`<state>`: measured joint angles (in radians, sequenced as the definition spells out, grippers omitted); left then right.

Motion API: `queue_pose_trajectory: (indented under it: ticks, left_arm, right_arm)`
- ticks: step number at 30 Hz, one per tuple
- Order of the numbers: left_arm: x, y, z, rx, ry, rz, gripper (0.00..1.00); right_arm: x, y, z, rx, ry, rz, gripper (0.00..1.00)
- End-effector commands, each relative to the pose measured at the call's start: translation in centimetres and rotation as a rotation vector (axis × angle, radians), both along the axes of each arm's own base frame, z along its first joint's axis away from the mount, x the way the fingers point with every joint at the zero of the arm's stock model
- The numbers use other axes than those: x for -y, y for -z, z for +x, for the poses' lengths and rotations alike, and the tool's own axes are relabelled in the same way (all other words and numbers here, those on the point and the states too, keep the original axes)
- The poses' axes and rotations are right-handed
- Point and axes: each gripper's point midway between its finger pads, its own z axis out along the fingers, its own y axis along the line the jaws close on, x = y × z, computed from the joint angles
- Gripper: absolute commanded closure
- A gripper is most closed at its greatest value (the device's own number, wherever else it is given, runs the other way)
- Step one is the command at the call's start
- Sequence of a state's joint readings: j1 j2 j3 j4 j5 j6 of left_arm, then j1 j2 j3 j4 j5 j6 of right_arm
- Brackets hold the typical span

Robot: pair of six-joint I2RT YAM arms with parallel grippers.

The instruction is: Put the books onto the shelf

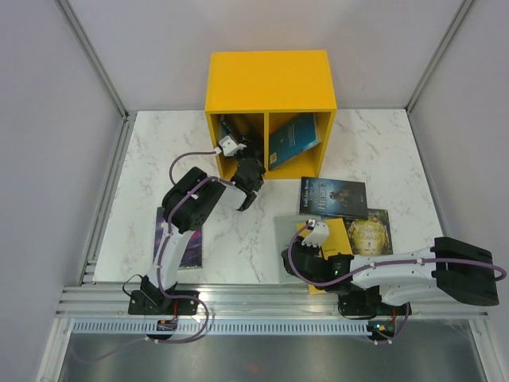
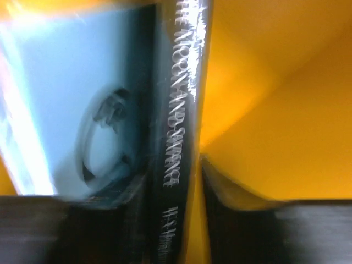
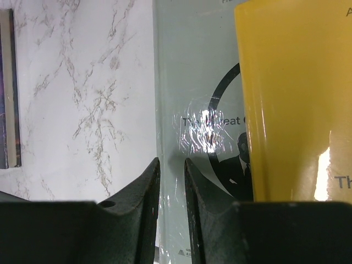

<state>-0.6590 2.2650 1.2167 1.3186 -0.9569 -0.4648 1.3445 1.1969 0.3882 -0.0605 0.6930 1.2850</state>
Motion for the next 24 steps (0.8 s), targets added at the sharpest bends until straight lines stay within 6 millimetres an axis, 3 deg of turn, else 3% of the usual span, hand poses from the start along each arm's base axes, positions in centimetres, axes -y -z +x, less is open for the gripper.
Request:
queue_pose_trajectory:
  ticks: [1, 2, 4, 5, 6, 11, 16, 19, 20, 21, 22, 23, 24]
  left_arm:
    - [-1.4, -4.0, -2.2, 0.235, 0.013, -0.243, 0.5]
    - [-1.5, -3.2, -2.7, 0.214, 0.027, -0.226, 0.34]
    - [-1.7, -3.0, -3.3, 0.201, 0.03, -0.216, 0.34]
    - [-1.6, -2.4, -3.9, 0.19, 0.061, -0.223, 0.12]
    - [-1.5, -2.4, -4.2, 0.189, 0.078, -0.232, 0.09]
    - [-1.4, -2.4, -6.7, 0.153, 0.122, -0.185, 0.01]
    - [-1.6, -2.9, -8.9, 0.139, 0.183, -0.164, 0.0]
    - [-1.5, -4.8, -10.7, 0.16, 0.26, -0.127, 0.0]
    - [-1.7, -4.6, -11.4, 0.148, 0.282, -0.098, 0.0]
    - [-1.6, -6.3, -12.1, 0.179, 0.32, -0.071, 0.0]
    - [-1.5, -6.7, -12.5, 0.18, 0.337, -0.057, 0.0]
    - [-1.8, -5.4, -13.0, 0.13, 0.349, -0.023, 0.0]
    - [-1.9, -7.2, -13.8, 0.155, 0.372, -0.033, 0.0]
  right_arm:
    - [1.6, 2.4, -1.1, -0.053, -0.041, -0.111, 0.71]
    - [1.6, 2.4, -1.1, -0.057, -0.042, -0.105, 0.71]
    - [1.5, 2.3, -1.2, -0.063, -0.043, -0.096, 0.72]
    - [1.5, 2.4, -1.3, -0.068, -0.044, -0.092, 0.72]
    - [1.5, 2.4, -1.4, -0.073, -0.042, -0.084, 0.73]
    - [1.8, 2.5, -1.6, -0.086, -0.031, -0.062, 0.75]
    - [1.7, 2.3, -1.6, -0.085, -0.033, -0.055, 0.75]
    - [1.4, 1.9, -1.5, -0.075, -0.039, -0.06, 0.75]
    - [1.1, 1.4, -1.3, -0.065, -0.039, -0.059, 0.75]
    - [1.1, 1.3, -1.2, -0.061, -0.042, -0.064, 0.75]
    - [0.9, 1.0, -1.1, -0.055, -0.046, -0.063, 0.74]
    - [0.5, 0.5, -0.9, -0.044, -0.05, -0.061, 0.75]
    - [0.3, 0.2, -0.8, -0.037, -0.05, -0.059, 0.74]
